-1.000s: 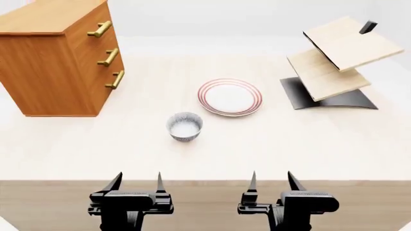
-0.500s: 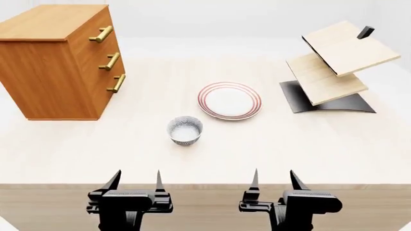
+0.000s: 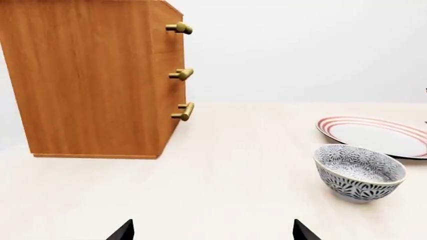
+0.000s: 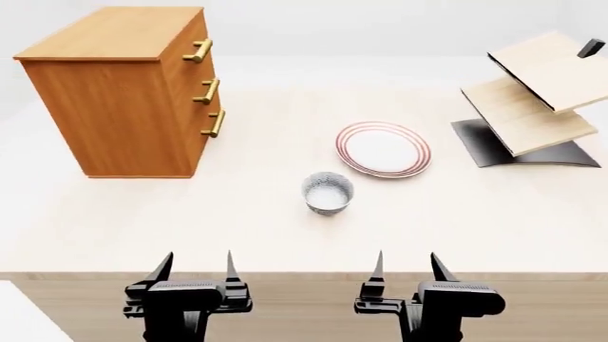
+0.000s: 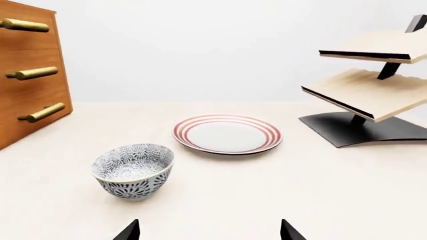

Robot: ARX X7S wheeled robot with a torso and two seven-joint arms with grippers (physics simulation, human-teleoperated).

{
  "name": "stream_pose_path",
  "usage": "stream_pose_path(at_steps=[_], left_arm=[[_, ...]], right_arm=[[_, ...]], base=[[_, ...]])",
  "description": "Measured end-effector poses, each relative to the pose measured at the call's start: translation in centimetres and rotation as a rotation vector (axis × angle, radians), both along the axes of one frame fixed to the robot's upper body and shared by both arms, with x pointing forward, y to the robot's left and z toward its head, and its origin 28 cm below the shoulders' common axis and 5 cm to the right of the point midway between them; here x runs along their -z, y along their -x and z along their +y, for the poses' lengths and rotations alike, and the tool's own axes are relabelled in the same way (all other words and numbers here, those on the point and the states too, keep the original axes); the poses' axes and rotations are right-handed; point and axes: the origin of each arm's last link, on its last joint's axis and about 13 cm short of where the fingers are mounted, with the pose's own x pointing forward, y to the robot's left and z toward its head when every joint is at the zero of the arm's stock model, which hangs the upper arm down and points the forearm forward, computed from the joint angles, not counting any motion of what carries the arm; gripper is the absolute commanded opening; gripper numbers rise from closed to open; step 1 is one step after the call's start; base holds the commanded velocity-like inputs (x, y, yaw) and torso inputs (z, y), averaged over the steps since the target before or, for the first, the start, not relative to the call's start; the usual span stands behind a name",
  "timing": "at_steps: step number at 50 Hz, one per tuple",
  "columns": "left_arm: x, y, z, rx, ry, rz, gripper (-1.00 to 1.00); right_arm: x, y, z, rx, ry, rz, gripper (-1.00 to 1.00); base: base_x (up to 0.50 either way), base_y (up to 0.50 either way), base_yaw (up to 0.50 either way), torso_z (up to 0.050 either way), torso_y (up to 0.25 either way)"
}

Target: Open the top drawer of the cabinet and put the bowl in it.

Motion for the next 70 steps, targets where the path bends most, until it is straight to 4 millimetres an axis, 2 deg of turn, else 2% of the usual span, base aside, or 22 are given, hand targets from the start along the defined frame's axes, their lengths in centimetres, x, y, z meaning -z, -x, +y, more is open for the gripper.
stream_pose_path(at_steps=[47,55,59,62,66,70], left_arm=[[-0.1,-0.1,0.1,-0.019,0.027,0.001,1.00],[-0.3,-0.3,0.4,-0.031,0.038,-0.007,1.00],[-1.0,-1.4,1.3,-0.080,0.046,-0.027,1.00],[-2.0,-3.1,2.7,-0.157,0.036,-0.056,1.00],[-3.6,-6.4,5.5,-0.291,0.006,-0.087,1.00],[-5.2,-10.0,8.6,-0.455,-0.036,-0.111,1.00]], right_arm=[[0.1,0.0,0.1,0.005,-0.011,0.005,1.00],[0.1,0.0,0.2,0.000,-0.023,0.006,1.00],[-0.2,0.0,0.1,-0.008,-0.035,-0.009,1.00],[-1.2,0.0,-0.1,-0.018,-0.040,-0.045,1.00],[-3.8,-0.2,-0.8,-0.033,-0.045,-0.120,1.00],[-7.8,-1.2,-1.9,-0.037,-0.037,-0.201,1.00]], base=[[0.00,0.50,0.00,0.000,0.000],[0.00,0.05,0.00,0.000,0.000],[0.00,0.00,0.00,0.000,0.000],[0.00,0.00,0.00,0.000,0.000],[0.00,0.00,0.00,0.000,0.000],[0.00,0.00,0.00,0.000,0.000]])
